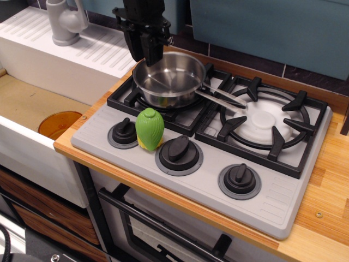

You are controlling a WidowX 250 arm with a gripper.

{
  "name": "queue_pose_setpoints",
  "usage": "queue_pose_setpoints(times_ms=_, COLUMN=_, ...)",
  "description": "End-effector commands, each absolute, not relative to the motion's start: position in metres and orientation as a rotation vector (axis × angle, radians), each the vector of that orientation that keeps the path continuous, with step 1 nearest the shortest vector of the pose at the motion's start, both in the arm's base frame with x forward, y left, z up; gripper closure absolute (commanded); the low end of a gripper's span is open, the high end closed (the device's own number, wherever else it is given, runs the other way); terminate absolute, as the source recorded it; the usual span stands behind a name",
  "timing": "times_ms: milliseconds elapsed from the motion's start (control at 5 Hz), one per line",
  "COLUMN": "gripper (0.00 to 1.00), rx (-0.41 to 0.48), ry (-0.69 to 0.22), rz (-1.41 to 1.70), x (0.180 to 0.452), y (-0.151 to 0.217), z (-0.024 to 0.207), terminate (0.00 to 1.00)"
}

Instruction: Put pot or pan on stove and put corncob in pot or pan

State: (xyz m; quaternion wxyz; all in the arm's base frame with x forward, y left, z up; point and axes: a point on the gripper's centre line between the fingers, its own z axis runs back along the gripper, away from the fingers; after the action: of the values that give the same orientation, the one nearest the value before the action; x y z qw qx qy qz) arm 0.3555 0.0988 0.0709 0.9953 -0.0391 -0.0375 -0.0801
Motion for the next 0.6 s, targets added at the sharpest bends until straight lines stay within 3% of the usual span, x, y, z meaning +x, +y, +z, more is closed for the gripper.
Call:
queue_pose_setpoints(times_ms=0, gripper=0.00, rx=-0.050, ry=-0.134, rz=-0.156, x=0.364, y=0.085, z=0.127, terminate=0.00)
queue_pose_setpoints(times_ms=400, gripper=0.00, rx=-0.002, ry=-0.090, rz=-0.208, x=0.368, y=0.068, z=0.161, terminate=0.00)
